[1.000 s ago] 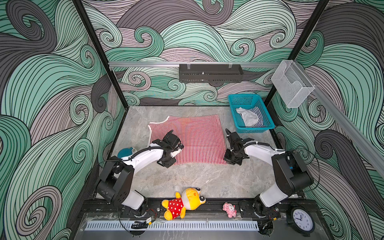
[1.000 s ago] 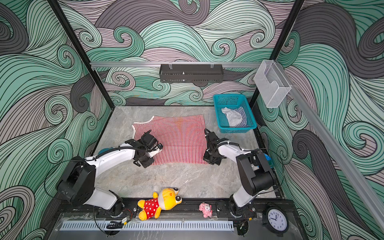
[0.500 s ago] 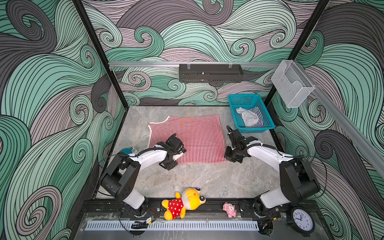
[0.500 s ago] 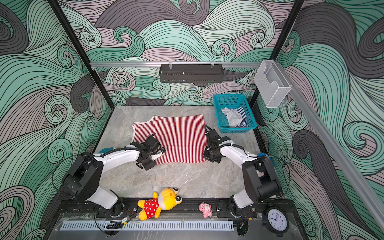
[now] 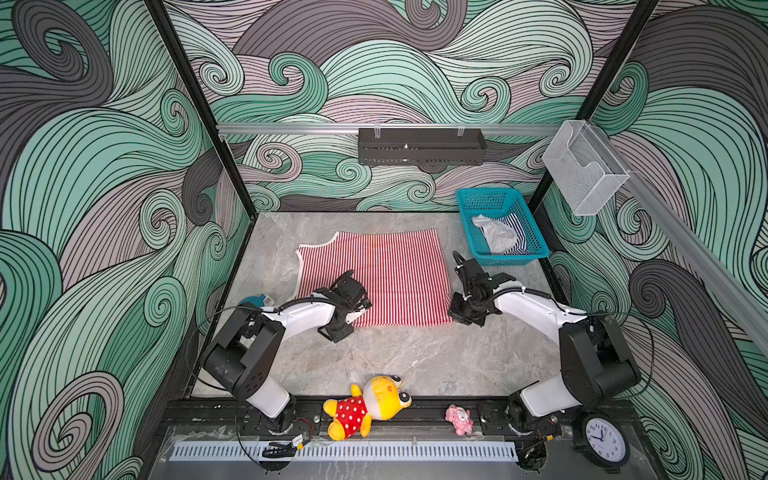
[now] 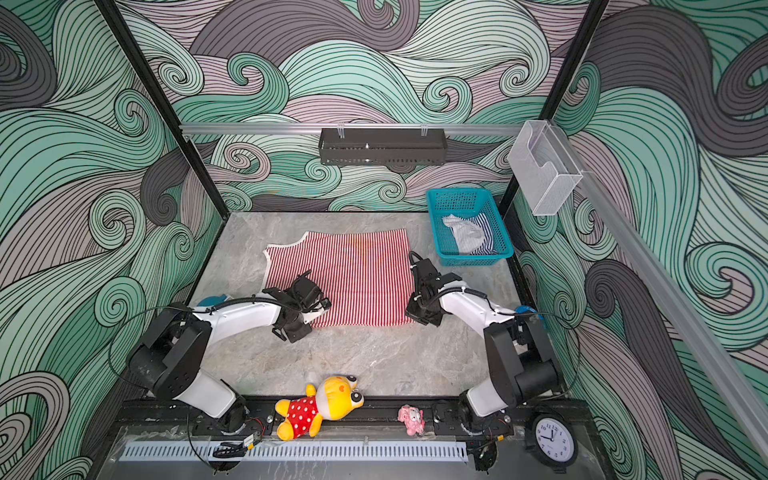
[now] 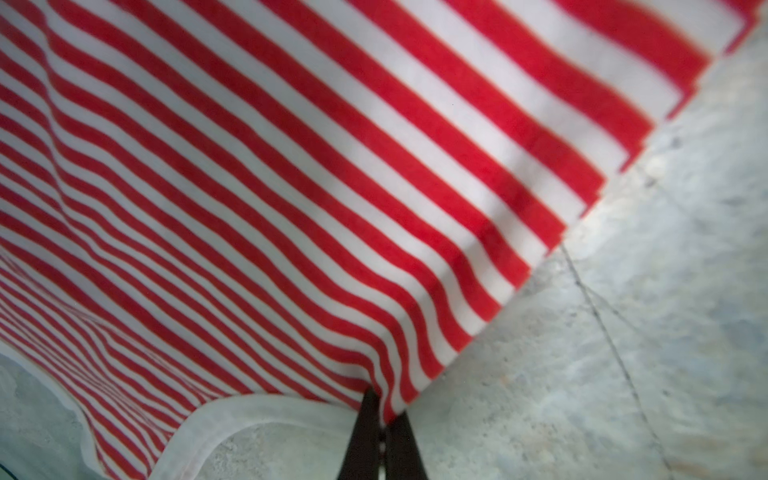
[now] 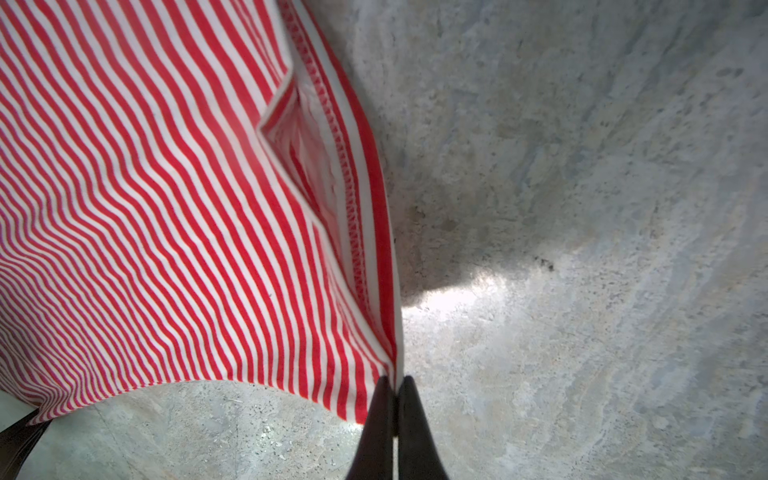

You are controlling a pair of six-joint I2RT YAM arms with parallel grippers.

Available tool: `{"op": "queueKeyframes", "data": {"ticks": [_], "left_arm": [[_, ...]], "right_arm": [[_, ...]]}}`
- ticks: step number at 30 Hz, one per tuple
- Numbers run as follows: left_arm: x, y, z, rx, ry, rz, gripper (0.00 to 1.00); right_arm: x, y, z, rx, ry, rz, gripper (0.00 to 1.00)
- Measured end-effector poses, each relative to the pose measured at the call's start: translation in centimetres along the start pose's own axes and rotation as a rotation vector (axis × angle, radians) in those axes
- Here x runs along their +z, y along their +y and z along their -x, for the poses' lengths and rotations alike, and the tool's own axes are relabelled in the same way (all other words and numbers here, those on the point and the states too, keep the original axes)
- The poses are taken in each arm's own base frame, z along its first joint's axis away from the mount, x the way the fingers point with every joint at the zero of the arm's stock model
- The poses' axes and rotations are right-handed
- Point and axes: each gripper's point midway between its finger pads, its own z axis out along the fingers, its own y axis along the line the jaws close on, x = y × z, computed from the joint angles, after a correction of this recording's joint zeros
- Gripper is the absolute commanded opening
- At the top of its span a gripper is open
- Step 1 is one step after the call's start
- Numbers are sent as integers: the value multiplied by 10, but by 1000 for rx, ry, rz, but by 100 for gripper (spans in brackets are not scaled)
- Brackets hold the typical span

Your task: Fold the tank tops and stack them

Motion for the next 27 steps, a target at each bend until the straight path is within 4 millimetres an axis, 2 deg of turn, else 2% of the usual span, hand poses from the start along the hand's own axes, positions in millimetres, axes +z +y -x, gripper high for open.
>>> {"op": "queueKeyframes", "data": {"ticks": [3,7,10,13,19,23,27], "left_arm": [[-1,-2,-1,8,-2,-13,0],[-8,-16,-9,39,10,-85,0],[-21,-26,-17,73,8,-142,0],[-37,-29,-19,104,-1,-163,0],[-53,-12,-4,143,-34,-114,0],[-53,2,3,179,-24,-66,0],[-48,25,17,186,-18,-26,0]], "right_arm": [[-7,1,0,-2,-15,12,0],[-19,-2,-4,-5,-38,32,0],[-29,-5,-10,-3,-50,44,0],[-38,-4,-11,-1,-65,58,0],[-47,2,2,13,-66,66,0],[-55,16,25,14,-82,88,0],[-56,27,50,10,-96,97,0]]}}
